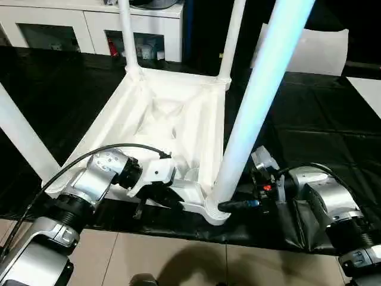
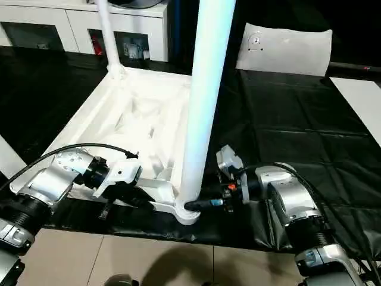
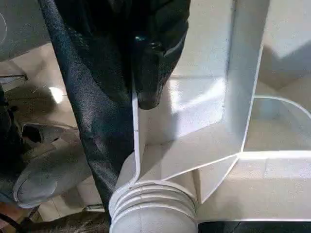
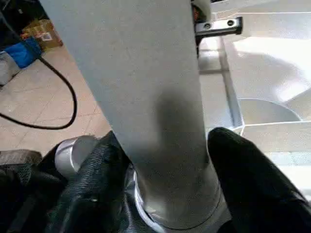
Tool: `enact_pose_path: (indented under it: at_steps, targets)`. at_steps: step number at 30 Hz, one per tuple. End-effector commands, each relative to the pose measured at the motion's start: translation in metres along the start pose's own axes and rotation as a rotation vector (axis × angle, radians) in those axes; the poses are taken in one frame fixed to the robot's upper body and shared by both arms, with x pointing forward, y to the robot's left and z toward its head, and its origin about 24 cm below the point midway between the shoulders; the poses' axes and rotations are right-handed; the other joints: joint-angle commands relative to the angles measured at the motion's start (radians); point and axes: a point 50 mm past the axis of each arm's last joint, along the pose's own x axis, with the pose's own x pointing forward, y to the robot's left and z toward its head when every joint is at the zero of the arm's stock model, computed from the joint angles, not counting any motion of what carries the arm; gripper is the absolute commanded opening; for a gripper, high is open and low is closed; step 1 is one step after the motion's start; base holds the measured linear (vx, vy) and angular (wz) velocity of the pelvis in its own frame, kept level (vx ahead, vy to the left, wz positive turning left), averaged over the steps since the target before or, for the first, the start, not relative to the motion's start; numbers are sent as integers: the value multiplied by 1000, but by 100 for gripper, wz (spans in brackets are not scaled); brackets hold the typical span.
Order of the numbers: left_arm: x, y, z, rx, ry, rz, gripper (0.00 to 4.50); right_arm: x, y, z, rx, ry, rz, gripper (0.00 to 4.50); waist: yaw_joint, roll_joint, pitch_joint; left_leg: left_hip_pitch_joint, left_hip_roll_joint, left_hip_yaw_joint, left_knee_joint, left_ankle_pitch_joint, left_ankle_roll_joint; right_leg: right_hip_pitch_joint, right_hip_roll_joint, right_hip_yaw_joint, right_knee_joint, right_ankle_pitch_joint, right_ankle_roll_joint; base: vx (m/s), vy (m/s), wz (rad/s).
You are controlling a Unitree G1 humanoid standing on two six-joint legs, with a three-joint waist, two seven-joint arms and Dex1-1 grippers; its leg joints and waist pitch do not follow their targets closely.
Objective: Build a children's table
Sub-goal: Rotate leg to tighten
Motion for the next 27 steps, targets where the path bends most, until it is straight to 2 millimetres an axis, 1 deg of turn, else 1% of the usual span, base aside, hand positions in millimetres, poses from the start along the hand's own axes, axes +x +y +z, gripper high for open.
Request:
enact_pose_path:
  at_steps: [1,4,6,9,10,11,13,14,15,16,17,18,19,20,21,22,23,24,25,26,27]
  targets:
    - [5,3,13,80,17,-67,0,-1,-1,4,-20,17,17,239,-7,-2,-72,-4,19,15,-66,-152,57,67,-54,54,-65,-302,-168,0,0,0]
    - [5,4,12,72,11,-43,0,1,-1,4,-20,11,19,232,-5,-2,-72,-3,18,15,-66,-159,54,68,-55,53,-67,-316,-162,0,0,0]
    - [4,5,11,68,8,-31,0,2,-1,4,-17,5,17,216,-5,-1,-72,-3,18,15,-67,-165,51,68,-55,53,-69,-340,-152,0,0,0]
    - [4,8,12,39,-27,29,0,5,3,1,7,-31,8,208,-4,-2,-72,-3,19,15,-66,-160,51,68,-55,54,-68,-324,-155,0,0,0]
    - [4,11,12,18,-50,73,0,8,5,0,26,-56,-6,206,-4,-5,-72,-3,19,15,-66,-162,51,68,-54,53,-68,-328,-154,0,0,0]
    - [4,13,13,8,-61,100,0,9,5,-1,39,-73,-20,206,-1,-3,-72,0,19,16,-66,-168,49,66,-56,53,-70,-343,-149,0,0,0]
    - [5,17,14,-20,-79,172,0,16,4,-3,70,-114,-93,205,-1,-4,-69,1,19,16,-69,-184,40,64,-55,52,-75,-383,-133,0,0,0]
    - [5,19,14,-31,-81,198,0,19,3,-3,76,-131,-125,205,-2,-4,-68,0,17,15,-69,-191,37,65,-57,51,-78,-402,-125,0,0,0]
    - [7,22,15,-49,-83,238,0,23,0,-3,79,-146,-181,204,-5,-5,-67,-2,14,14,-70,-202,30,66,-57,48,-83,-444,-104,0,0,0]
    - [9,25,15,-82,-89,287,0,30,-5,-4,81,-158,-261,204,-9,-6,-67,-2,13,14,-71,-205,24,66,-58,48,-85,-459,-94,0,0,0]
    - [10,27,15,-109,-97,317,0,34,-7,-4,93,-167,-305,204,-16,-2,-64,3,11,13,-71,-223,14,59,-58,45,-93,-496,-81,0,0,0]
    - [11,28,16,-127,-103,334,0,37,-9,-4,102,-173,-330,204,-28,-6,-63,-1,7,9,-72,-236,4,65,-59,39,-97,-539,-61,0,0,0]
    - [13,30,17,-145,-116,359,0,41,-12,-3,110,-183,-361,204,-38,-7,-63,-11,5,6,-74,-239,3,73,-58,35,-101,-563,-37,0,0,0]
    - [16,32,19,-175,-131,394,0,47,-17,-1,133,-196,-422,204,-43,-7,-63,-9,4,6,-73,-242,3,71,-58,34,-104,-571,-29,0,0,0]
    - [16,32,19,-175,-131,394,0,47,-17,-1,133,-196,-422,204,-53,-6,-62,-2,3,7,-70,-250,5,63,-59,34,-109,-576,-33,0,0,0]
    - [18,34,21,-196,-143,424,0,53,-21,0,155,-207,-468,204,-57,-3,-62,-1,0,6,-69,-260,8,62,-59,32,-111,-585,-34,0,0,0]
    - [21,37,23,-228,-156,461,0,60,-25,2,169,-212,-517,204,-69,-6,-64,-4,0,5,-70,-252,9,64,-58,33,-108,-572,-37,0,0,0]
    - [23,39,24,-257,-164,497,0,66,-29,4,188,-217,-571,204,-75,-1,-64,-6,-1,3,-70,-251,9,67,-57,31,-107,-573,-39,0,0,0]
    - [25,42,26,-277,-167,538,0,72,-33,6,208,-223,-620,204,-83,0,-63,-2,-3,4,-68,-258,11,61,-55,30,-113,-576,-39,0,0,0]
    - [26,44,27,-293,-165,574,0,77,-35,8,219,-226,-661,203,-86,-1,-64,0,-4,4,-67,-260,9,60,-55,29,-113,-576,-42,0,0,0]
    - [27,47,28,-308,-162,612,0,81,-38,10,234,-228,-703,203,-92,-1,-63,-2,-6,4,-67,-258,14,61,-54,28,-113,-575,-41,0,0,0]
